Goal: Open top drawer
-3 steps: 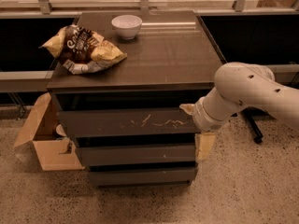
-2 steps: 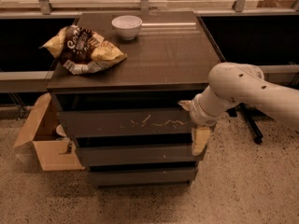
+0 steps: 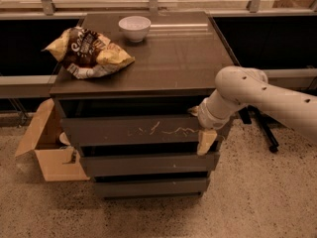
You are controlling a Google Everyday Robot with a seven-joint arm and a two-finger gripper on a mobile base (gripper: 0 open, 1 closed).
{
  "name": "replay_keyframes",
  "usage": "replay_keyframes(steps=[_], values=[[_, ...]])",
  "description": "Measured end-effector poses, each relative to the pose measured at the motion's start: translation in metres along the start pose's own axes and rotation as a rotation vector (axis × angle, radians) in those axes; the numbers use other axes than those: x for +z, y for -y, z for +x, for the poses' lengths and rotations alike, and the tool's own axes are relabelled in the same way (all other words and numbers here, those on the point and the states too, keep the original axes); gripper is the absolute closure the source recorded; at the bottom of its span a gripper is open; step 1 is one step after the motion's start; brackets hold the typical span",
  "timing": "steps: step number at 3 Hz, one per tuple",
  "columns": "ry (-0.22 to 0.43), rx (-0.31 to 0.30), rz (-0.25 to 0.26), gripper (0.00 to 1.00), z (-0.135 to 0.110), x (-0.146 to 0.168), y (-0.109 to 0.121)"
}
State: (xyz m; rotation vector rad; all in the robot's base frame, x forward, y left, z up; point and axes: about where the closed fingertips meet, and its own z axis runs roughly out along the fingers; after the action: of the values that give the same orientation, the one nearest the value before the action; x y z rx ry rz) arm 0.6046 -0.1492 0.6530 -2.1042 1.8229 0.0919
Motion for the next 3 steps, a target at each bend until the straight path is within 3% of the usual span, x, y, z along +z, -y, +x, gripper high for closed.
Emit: replay_keyframes(steps=[1,2,3], values=[[0.020,-0.006,-0.028,0.40,0.0000,0.0093,-0.0021],[0.020,-0.006,-0.028,0.71,-0.0017,0.0035,-0.0007],[0.021,-0.007,-0.028,0.94,-0.0022,0.0018,-0.0002]])
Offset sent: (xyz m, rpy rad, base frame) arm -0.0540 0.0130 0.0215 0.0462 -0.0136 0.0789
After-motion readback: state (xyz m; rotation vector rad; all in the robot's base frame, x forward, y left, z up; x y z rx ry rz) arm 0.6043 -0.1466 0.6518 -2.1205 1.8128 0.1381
